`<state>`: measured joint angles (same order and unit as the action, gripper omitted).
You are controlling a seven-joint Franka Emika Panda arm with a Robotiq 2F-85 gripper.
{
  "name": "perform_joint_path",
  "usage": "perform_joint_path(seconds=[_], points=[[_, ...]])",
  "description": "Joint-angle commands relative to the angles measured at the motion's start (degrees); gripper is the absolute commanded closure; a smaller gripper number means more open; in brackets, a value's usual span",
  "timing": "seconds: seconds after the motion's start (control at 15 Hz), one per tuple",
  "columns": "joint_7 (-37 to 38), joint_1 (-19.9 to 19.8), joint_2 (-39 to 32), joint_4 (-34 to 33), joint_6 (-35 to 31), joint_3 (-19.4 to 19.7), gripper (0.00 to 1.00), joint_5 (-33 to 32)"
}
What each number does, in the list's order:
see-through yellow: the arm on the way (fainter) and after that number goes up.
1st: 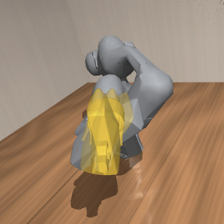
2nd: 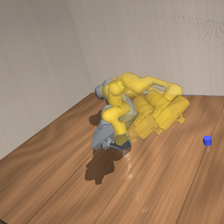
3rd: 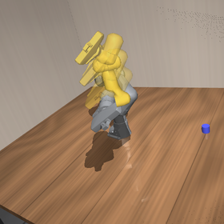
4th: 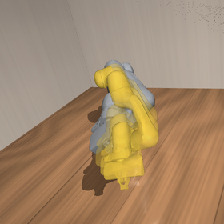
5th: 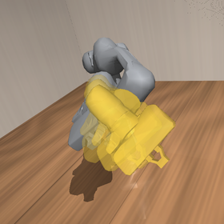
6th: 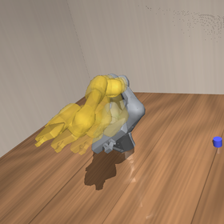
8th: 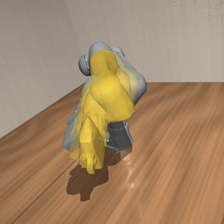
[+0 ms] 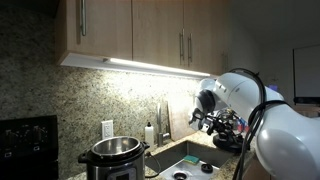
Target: Remove the lid from the top of the electric cooker
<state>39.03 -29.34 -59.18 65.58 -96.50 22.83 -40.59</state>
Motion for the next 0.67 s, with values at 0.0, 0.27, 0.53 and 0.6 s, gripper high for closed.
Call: perform_joint_path(seconds=[0.0,0.27,0.53,0.6], points=[[-2.9,-1.0,-3.3,-6.8,3.7,2.3,0.98,3.0],[-3.1,-2.7,-7.7,-14.3,8.1,4.5,0.98,6.4],[-3.2,-4.6,-12.5,-21.5,13.8,6.4,0.98,7.4],[-3.3,-5.0,-13.4,-22.9,14.9,6.7,0.98,7.5]])
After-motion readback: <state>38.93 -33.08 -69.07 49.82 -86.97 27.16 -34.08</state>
